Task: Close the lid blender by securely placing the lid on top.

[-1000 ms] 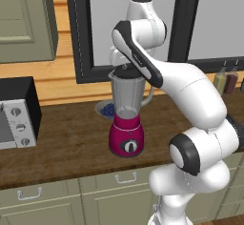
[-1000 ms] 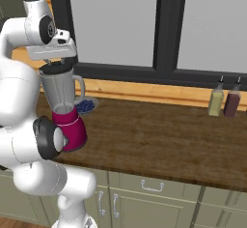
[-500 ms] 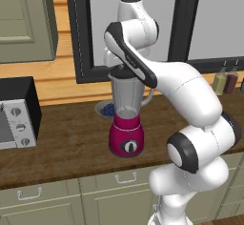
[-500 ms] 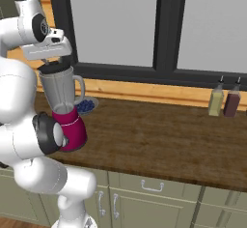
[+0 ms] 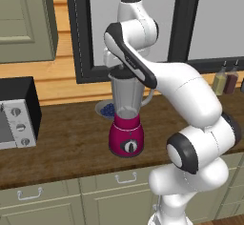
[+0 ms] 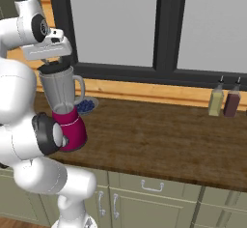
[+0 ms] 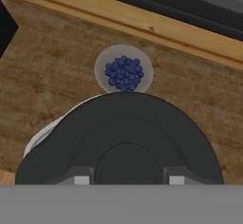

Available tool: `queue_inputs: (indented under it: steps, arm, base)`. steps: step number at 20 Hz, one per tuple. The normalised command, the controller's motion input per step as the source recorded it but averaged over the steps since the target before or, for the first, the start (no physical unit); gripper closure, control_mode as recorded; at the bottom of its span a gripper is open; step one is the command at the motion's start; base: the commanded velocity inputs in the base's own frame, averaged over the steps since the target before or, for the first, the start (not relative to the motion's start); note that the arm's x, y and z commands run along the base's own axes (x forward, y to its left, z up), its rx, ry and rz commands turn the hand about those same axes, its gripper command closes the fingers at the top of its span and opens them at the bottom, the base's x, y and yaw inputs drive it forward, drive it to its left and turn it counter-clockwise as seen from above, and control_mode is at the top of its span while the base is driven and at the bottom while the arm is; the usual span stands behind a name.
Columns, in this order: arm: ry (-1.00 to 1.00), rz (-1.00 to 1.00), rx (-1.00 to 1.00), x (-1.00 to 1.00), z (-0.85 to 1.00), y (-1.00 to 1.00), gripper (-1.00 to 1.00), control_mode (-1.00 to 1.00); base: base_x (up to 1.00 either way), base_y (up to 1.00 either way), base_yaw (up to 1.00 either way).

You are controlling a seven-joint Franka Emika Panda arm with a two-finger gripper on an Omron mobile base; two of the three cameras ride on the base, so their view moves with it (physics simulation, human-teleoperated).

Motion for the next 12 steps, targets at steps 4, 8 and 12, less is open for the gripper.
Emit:
queue_inputs:
  steps: [4,8,12]
  arm:
    - [-0.07,0.0,0.0,0.02,0.0,0.0,1.0,-1.0]
    - [-0.1,0.02,0.0,0.0,-0.04,0.0,1.0,-1.0]
    - [-0.1,0.04,0.01,0.04,-0.15,0.0,1.0,-1.0]
  base:
    - [0.0,0.0,0.0]
    - [0.0,0.0,0.0]
    - [0.0,0.0,0.0]
